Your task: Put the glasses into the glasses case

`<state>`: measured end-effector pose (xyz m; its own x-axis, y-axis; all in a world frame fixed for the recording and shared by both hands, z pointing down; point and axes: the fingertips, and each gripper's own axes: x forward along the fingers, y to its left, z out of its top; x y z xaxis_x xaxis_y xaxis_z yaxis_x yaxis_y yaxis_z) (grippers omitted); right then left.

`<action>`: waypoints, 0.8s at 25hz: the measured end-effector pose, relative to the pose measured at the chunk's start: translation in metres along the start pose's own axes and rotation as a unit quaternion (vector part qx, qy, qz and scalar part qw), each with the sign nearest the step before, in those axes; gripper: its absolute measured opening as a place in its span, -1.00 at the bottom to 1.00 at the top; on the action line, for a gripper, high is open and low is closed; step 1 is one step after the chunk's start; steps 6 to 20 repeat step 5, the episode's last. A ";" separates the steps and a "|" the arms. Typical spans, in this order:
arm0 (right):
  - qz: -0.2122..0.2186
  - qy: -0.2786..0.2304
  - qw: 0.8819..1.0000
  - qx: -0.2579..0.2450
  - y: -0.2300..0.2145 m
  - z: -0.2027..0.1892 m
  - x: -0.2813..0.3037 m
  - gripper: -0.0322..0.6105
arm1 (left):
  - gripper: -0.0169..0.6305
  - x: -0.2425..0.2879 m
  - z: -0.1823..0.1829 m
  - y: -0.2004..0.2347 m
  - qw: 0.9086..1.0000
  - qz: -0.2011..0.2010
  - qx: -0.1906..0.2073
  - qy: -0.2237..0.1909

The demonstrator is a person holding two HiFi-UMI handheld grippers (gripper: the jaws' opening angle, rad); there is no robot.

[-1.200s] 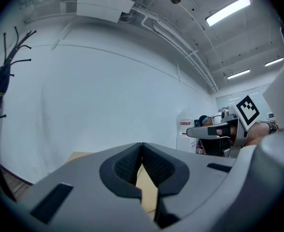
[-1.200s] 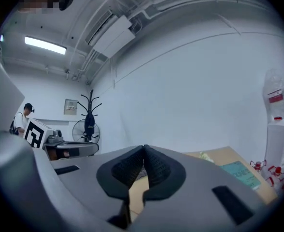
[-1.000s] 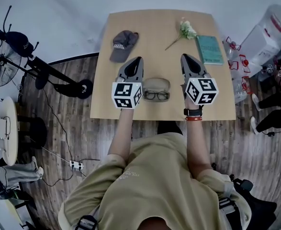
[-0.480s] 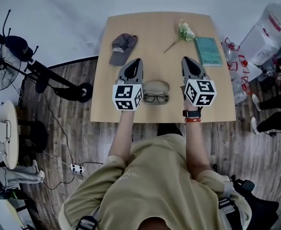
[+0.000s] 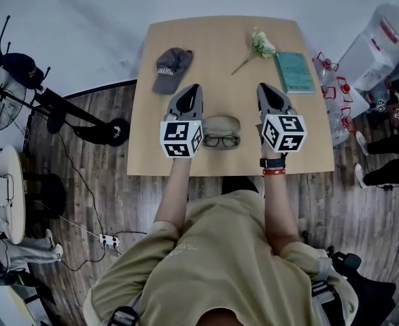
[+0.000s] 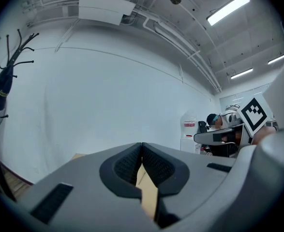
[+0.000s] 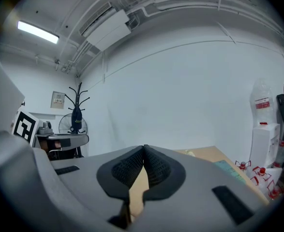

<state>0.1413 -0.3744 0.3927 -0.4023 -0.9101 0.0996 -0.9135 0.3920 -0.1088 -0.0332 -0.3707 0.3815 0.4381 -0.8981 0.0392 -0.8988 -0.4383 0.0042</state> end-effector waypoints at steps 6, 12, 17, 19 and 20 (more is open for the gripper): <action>0.008 0.000 1.000 -0.005 -0.001 -0.005 0.015 -0.86 | -0.88 0.012 -0.014 0.009 1.000 -0.002 -0.001 0.011; 0.008 0.000 1.000 -0.005 -0.001 -0.005 0.015 -0.86 | -0.88 0.012 -0.014 0.009 1.000 -0.002 -0.001 0.011; 0.008 0.000 1.000 -0.005 -0.001 -0.005 0.015 -0.86 | -0.88 0.012 -0.014 0.009 1.000 -0.002 -0.001 0.011; 0.008 0.000 1.000 -0.005 -0.001 -0.005 0.015 -0.86 | -0.88 0.012 -0.014 0.009 1.000 -0.002 -0.001 0.011; 0.008 0.000 1.000 -0.005 -0.001 -0.005 0.015 -0.86 | -0.88 0.012 -0.014 0.009 1.000 -0.002 -0.001 0.011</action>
